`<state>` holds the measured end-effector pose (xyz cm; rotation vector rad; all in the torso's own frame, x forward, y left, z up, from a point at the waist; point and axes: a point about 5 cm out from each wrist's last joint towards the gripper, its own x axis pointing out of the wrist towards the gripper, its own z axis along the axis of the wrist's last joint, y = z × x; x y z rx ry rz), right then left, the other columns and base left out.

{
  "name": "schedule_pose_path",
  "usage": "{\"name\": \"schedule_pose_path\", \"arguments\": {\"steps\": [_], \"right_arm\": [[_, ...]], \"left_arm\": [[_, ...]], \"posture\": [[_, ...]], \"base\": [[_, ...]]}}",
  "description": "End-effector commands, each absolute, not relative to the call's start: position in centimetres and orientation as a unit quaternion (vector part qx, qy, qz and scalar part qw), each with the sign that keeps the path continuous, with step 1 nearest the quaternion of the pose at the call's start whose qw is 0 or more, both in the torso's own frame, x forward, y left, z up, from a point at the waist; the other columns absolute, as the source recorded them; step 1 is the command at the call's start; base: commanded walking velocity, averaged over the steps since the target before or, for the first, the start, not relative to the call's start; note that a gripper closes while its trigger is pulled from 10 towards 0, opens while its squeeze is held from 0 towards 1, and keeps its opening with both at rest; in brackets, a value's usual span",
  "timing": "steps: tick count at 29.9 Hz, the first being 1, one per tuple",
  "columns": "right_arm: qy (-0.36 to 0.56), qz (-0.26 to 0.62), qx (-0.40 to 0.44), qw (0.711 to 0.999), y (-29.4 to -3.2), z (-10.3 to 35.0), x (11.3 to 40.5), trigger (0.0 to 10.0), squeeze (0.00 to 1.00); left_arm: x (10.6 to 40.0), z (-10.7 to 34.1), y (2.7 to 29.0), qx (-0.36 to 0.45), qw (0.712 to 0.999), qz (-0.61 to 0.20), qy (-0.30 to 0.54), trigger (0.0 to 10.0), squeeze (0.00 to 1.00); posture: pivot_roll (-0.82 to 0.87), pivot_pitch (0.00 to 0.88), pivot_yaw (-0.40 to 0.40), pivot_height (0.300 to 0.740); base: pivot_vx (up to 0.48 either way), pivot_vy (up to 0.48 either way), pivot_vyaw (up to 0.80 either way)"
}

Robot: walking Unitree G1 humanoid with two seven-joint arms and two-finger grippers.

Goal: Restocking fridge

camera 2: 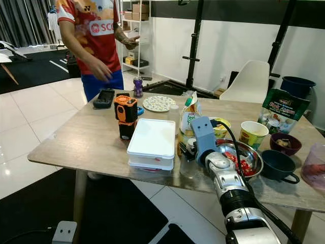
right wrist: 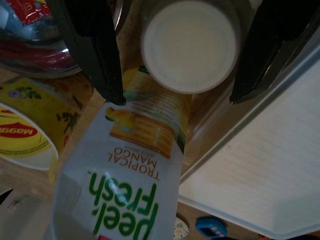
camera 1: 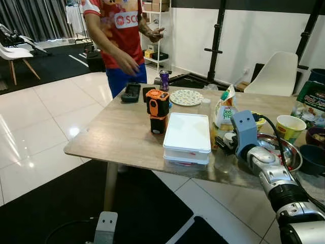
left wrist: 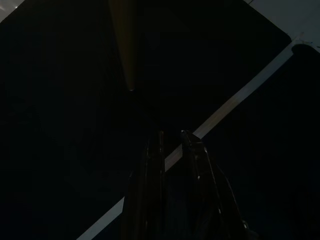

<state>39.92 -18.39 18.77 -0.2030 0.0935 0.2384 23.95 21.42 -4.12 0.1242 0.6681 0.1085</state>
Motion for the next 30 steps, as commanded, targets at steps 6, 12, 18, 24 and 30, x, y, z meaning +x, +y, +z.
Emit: {"name": "schedule_pose_path", "arguments": {"steps": [6,12,18,24,30], "right_arm": [[0.069,0.101,-0.096,0.988,-19.5,18.4,39.9,10.0,0.0],[0.075,0.098,-0.092,0.988,-19.7,18.3,39.9,9.5,0.0],[0.084,0.1,-0.086,0.988,-19.8,17.8,39.7,7.4,0.0],[0.089,0.105,-0.081,0.987,-19.7,17.7,39.6,10.0,0.0],[0.101,0.102,-0.059,0.988,-19.8,17.2,39.4,10.0,0.0]], "left_arm": [[23.8,-4.1,21.8,0.065,0.94,0.054,0.331,10.0,0.0],[23.8,-4.2,21.8,0.064,0.94,0.055,0.332,10.0,0.0],[23.8,-4.2,21.8,0.062,0.94,0.056,0.332,10.0,0.0],[23.7,-4.2,21.9,0.06,0.939,0.058,0.333,10.0,0.0],[23.7,-4.2,21.9,0.058,0.94,0.059,0.332,10.0,0.0]], "posture": [[-0.04,0.071,-0.01,0.74],[-0.04,0.063,-0.009,0.74],[-0.04,0.049,-0.012,0.74],[-0.04,0.042,-0.011,0.74],[-0.04,0.032,-0.016,0.74]], "base": [[0.0,0.0,0.0],[0.0,0.0,0.0],[0.0,0.0,0.0],[0.0,0.0,0.0],[0.0,0.0,0.0]]}}
